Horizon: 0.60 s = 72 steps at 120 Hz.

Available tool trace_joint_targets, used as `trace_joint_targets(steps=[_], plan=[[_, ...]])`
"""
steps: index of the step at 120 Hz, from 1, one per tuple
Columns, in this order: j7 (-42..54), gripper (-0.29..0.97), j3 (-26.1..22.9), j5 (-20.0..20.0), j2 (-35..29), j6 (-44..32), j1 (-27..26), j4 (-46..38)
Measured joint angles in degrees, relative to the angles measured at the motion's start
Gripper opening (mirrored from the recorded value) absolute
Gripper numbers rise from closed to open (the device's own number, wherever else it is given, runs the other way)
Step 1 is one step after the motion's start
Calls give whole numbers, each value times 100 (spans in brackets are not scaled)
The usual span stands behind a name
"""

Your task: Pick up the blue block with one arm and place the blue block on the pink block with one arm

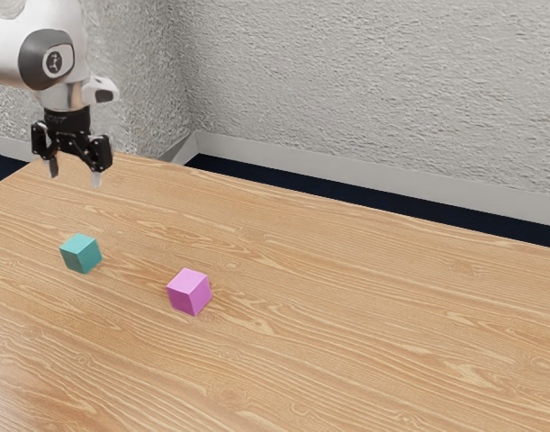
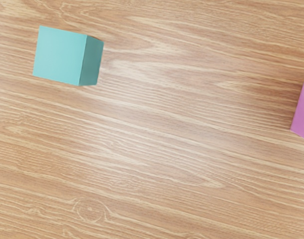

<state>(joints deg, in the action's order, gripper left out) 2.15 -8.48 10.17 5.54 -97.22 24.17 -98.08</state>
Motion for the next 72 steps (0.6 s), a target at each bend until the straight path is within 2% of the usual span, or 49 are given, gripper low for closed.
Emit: trace_joint_targets(steps=[28, 46, 72], plan=[[608, 68, 56, -29, 307, -1356, 331, -621], [934, 68, 57, 34, 555, -1766, 810, -840], [1298, 68, 51, 358, 570, -2278, 1377, -1189]])
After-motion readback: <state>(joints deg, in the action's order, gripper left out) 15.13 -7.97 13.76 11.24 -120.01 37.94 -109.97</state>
